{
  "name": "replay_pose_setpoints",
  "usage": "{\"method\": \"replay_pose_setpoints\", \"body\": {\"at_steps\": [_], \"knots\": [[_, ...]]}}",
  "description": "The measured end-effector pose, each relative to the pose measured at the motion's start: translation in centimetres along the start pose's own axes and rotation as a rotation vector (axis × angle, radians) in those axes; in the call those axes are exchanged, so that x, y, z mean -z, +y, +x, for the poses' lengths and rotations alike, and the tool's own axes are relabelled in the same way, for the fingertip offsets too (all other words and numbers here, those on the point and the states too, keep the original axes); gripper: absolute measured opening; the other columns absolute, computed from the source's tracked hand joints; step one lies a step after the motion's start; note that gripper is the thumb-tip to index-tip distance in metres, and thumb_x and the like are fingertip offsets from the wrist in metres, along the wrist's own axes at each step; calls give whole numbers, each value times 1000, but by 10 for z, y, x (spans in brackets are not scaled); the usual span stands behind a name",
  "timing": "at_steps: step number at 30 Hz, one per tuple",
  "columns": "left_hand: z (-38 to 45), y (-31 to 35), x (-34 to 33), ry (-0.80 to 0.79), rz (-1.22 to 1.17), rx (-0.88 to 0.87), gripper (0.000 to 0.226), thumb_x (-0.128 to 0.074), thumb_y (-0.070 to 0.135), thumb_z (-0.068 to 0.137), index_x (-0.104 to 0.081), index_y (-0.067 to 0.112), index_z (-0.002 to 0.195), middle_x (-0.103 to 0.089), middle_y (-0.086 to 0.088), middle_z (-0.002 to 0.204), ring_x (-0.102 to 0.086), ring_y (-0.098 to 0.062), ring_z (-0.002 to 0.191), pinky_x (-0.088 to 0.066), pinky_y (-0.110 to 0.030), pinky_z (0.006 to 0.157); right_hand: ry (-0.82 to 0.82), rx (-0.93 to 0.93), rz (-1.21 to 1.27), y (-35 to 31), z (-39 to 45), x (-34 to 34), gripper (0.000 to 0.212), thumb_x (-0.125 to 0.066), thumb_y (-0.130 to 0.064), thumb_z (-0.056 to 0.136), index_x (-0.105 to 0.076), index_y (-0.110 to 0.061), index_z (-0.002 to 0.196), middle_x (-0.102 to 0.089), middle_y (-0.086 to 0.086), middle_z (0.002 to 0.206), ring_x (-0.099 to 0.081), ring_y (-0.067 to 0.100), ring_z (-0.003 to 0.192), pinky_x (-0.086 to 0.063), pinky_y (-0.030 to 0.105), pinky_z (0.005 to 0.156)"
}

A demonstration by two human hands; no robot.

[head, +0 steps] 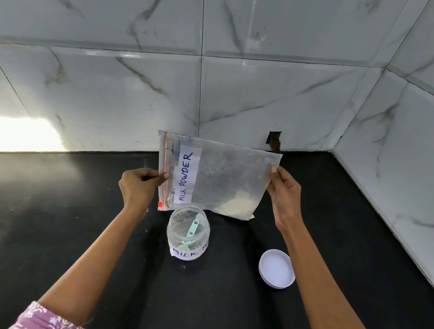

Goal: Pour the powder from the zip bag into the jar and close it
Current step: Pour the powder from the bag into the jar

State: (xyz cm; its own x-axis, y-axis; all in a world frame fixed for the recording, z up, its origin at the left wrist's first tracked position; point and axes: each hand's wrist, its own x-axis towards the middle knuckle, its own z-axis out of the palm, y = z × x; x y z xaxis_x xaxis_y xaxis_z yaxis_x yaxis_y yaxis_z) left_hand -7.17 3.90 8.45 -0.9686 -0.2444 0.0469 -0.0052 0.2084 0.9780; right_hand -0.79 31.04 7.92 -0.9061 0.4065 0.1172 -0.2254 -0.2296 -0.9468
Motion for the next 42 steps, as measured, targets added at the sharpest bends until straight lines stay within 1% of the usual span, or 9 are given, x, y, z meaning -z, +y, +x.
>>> {"method": "replay_pose_setpoints", "body": {"at_steps": [7, 14, 18, 21, 24, 28, 32, 38, 42], "knots": [[3, 1, 1, -10, -5, 18, 13, -81, 12, 71, -74, 6, 82, -68, 1, 69, -62, -3, 63, -46, -6, 55, -187, -263, -432, 41, 0, 16, 37, -73, -4, 77, -62, -16, 112, -66, 2, 110, -64, 8, 95, -53, 14, 69], [8, 4, -3, -22, -16, 19, 13, -80, 12, 72, -74, 7, 82, -68, -1, 71, -62, -4, 63, -47, -7, 53, -175, -314, -579, 56, 8, 16, 39, -78, -6, 73, -65, -2, 109, -68, 15, 111, -64, 26, 102, -53, 37, 88], [10, 6, -6, -15, -41, 22, 13, -80, 13, 72, -73, 7, 81, -68, -3, 72, -62, -6, 63, -47, -9, 56, -36, -267, -477, 50, 9, 15, 23, -67, -12, 85, -66, -3, 105, -69, 14, 104, -65, 30, 99, -52, 40, 87], [10, 12, -8, -12, -94, 23, 10, -80, 13, 72, -72, 10, 78, -68, -1, 70, -62, -5, 62, -47, -7, 55, -92, -275, -427, 38, 9, 12, 24, -54, -21, 94, -60, -13, 115, -67, 4, 108, -64, 17, 93, -52, 35, 81], [13, 26, -9, -41, -176, -1, 11, -81, 11, 72, -72, 11, 78, -70, -2, 72, -65, -8, 64, -51, -12, 61, -142, -297, -403, 19, 12, 11, 24, -48, -29, 97, -53, -23, 119, -61, 2, 114, -61, 22, 100, -56, 40, 76], [17, 52, -4, -58, -268, -24, 9, -80, 8, 72, -72, 12, 74, -71, -3, 71, -67, -12, 66, -56, -22, 68, -195, -277, -235, -5, 10, 11, 27, -58, -24, 90, -59, -18, 116, -66, 5, 117, -65, 20, 104, -58, 36, 82], [16, 73, 15, -143, -311, -58, 8, -78, 5, 72, -71, 8, 73, -71, 6, 59, -67, -7, 58, -53, -16, 62, -271, -233, -215, -25, 1, 14, 44, -77, -20, 65, -66, -21, 107, -71, 0, 111, -67, 12, 102, -56, 27, 84], [0, 91, 47, -251, -302, -61, 8, -76, 2, 74, -70, 6, 76, -72, 5, 61, -68, -6, 59, -55, -14, 61, -317, -226, -202, -51, -14, 10, 28, -69, -16, 79, -66, -17, 107, -75, -3, 98, -71, 13, 91, -58, 24, 64], [-15, 88, 58, -244, -328, -34, 7, -76, 3, 74, -70, 5, 77, -72, 5, 62, -69, -5, 62, -53, -12, 63, -357, -290, -165, -63, -23, 11, 32, -68, -34, 74, -65, -23, 104, -74, -5, 98, -70, 13, 90, -59, 27, 63]]}}
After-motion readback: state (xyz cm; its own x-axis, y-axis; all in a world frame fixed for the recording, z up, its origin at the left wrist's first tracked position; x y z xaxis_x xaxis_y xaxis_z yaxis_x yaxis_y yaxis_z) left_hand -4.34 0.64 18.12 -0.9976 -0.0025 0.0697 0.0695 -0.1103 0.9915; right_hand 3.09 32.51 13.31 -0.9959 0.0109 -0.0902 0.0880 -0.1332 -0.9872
